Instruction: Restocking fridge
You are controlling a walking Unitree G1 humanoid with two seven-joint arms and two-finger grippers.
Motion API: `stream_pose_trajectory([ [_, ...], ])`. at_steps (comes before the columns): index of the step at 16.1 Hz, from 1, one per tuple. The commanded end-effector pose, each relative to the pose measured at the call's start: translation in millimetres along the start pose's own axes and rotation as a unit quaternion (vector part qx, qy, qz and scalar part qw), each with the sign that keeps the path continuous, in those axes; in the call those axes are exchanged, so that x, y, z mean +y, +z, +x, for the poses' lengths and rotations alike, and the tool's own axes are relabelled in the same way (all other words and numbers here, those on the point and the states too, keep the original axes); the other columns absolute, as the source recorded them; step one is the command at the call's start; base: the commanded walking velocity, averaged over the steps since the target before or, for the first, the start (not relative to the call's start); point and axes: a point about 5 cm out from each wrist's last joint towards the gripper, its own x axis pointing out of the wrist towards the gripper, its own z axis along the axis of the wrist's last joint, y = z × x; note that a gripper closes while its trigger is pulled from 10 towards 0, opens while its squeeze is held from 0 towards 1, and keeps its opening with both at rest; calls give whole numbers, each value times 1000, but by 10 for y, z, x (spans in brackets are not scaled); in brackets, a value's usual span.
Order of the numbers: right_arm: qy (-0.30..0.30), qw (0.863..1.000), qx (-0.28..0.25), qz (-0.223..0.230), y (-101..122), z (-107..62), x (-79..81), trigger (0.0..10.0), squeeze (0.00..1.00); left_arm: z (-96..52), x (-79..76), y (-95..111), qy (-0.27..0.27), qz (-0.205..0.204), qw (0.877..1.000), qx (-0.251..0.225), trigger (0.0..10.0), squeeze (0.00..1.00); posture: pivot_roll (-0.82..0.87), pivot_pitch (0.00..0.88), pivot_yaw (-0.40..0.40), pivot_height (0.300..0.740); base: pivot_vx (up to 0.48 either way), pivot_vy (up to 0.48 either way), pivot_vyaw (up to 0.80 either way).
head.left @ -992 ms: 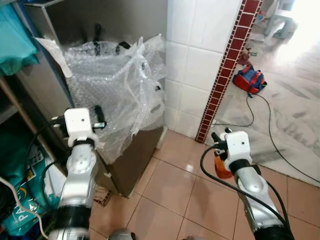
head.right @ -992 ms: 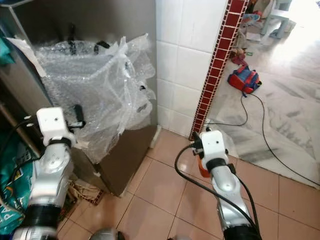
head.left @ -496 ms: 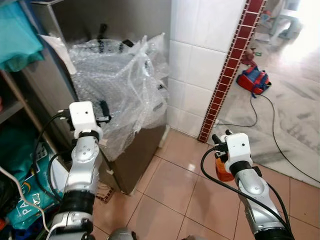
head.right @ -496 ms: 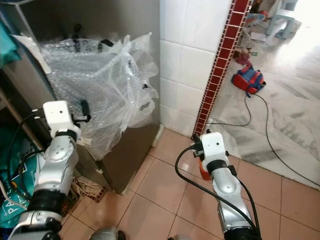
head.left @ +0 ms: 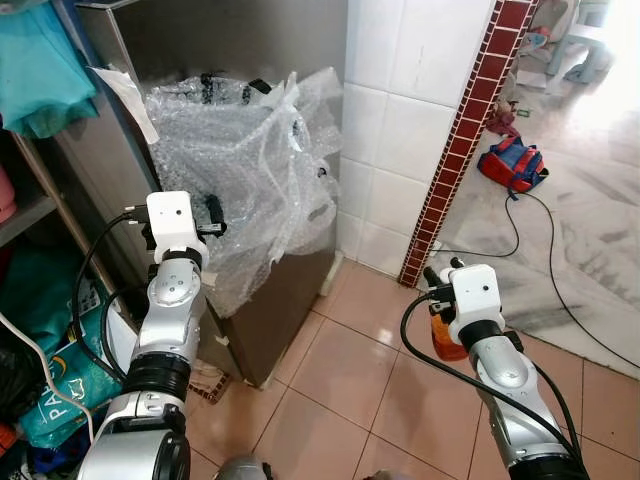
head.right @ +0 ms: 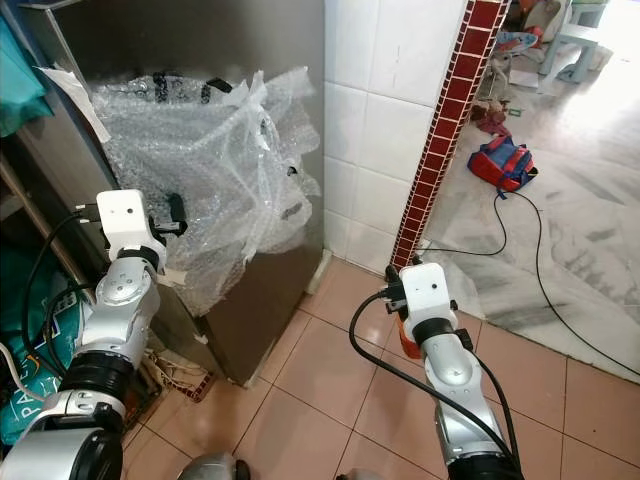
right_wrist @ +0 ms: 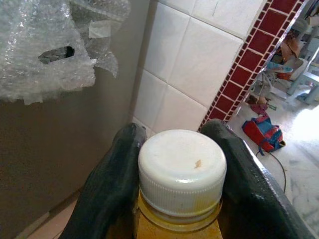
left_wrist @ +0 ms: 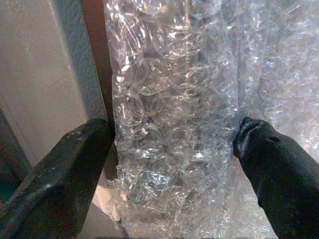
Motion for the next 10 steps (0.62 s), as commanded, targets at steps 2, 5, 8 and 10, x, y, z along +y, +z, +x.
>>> stream_pose_trajectory([
  [2,1,1000,-16,-6,87,34,-12,10000,0,28,79,-89,2,1,999,34,10000,0,10,9,-4,740,0,0,0],
  [5,3,1000,-18,-9,96,49,-10,10000,0,-10,-201,-255,-113,9,989,92,10000,0,11,5,-8,740,0,0,0],
  [8,1,1000,-19,-10,104,59,-18,10000,0,-50,-341,-290,-159,12,983,96,10000,0,11,5,-7,740,0,0,0],
  [10,1,1000,-18,-10,96,45,-11,10000,0,-70,-402,-309,-177,16,979,98,10000,0,10,4,-5,740,0,0,0],
])
